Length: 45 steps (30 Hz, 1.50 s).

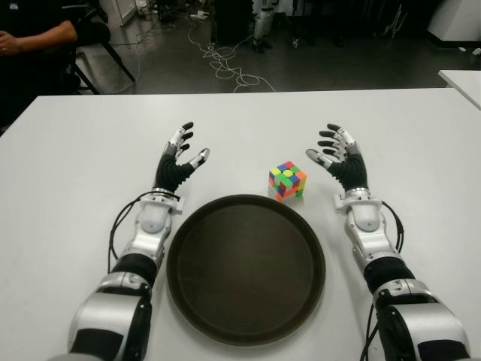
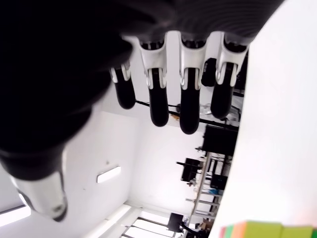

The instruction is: Pick up the Rubik's Cube and put it in the plate

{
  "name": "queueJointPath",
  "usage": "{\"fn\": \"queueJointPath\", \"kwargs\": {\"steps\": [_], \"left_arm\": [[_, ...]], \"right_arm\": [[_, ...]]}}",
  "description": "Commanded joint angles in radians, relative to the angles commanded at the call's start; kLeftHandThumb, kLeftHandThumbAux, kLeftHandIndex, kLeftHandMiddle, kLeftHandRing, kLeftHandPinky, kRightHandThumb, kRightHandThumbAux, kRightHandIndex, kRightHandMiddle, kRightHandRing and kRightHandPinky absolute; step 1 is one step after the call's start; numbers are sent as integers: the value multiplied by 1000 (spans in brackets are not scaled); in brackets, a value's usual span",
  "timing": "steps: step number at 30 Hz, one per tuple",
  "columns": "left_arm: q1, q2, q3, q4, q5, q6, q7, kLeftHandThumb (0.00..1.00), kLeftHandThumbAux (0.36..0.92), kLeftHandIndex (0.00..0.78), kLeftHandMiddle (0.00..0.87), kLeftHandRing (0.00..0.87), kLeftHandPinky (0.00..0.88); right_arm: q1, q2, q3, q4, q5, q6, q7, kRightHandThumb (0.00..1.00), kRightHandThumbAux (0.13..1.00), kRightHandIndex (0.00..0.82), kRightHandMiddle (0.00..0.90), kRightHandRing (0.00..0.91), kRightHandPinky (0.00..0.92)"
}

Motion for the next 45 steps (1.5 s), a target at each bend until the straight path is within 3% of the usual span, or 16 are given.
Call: {"fn": "queueJointPath", "kwargs": {"steps": [6,15,21,25,27,29,33,45], "left_arm": [[4,-3,-1,-7,-2,1,-5,35,630,56,96,79,96],[5,-3,-4,-3,9,-8,3,19,628,55,89,80,108],[6,-2,-5,-4,13,-10,10,24,627,54,83,77,105],[6,0,-6,0,17,-13,18,30,620,55,83,74,93],[5,1,-5,2,16,-12,17,32,611,53,83,70,86],[4,1,-4,4,12,-9,12,32,603,51,81,67,82],[3,2,-3,6,9,-6,4,29,588,44,75,61,81],[-1,3,-4,11,11,-1,8,24,587,49,83,62,73]], "right_arm": [[-8,-9,12,23,-26,-14,-37,71,661,174,239,254,264],[-62,-5,40,10,-49,15,-65,81,697,174,245,258,267],[-141,-2,68,73,-81,46,-84,62,692,160,231,246,261],[-173,-21,142,112,-182,17,-151,26,695,150,214,233,256],[-185,-55,208,128,-277,-5,-214,10,707,147,206,226,243],[-209,-103,315,153,-423,9,-315,5,726,141,196,216,230],[-230,-142,423,194,-557,21,-413,0,752,134,186,210,230],[-261,-174,532,264,-642,28,-496,0,758,159,193,217,245]]}}
